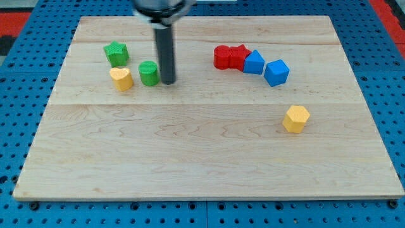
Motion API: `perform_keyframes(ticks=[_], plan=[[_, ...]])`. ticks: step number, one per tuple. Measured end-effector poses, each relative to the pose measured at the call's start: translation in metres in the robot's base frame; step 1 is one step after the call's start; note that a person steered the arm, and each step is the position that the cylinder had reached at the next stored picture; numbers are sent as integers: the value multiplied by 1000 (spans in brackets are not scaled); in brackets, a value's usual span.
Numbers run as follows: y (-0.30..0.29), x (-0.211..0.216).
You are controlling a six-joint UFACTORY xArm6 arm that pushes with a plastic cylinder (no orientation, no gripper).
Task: Move the hexagon towards the heart
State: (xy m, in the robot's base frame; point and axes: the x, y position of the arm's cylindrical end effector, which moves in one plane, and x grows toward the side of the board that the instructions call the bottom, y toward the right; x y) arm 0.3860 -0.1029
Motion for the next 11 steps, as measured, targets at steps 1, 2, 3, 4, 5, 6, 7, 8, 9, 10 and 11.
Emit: perform_keyframes(ticks=[1, 2, 3, 4, 5, 6, 7, 8, 9, 10, 11], plan=[[36, 6], [168, 19], [270, 66], [343, 95], [338, 116], [183, 116], [126, 118], [147, 168], [61, 169], [5, 115], [-58, 62]])
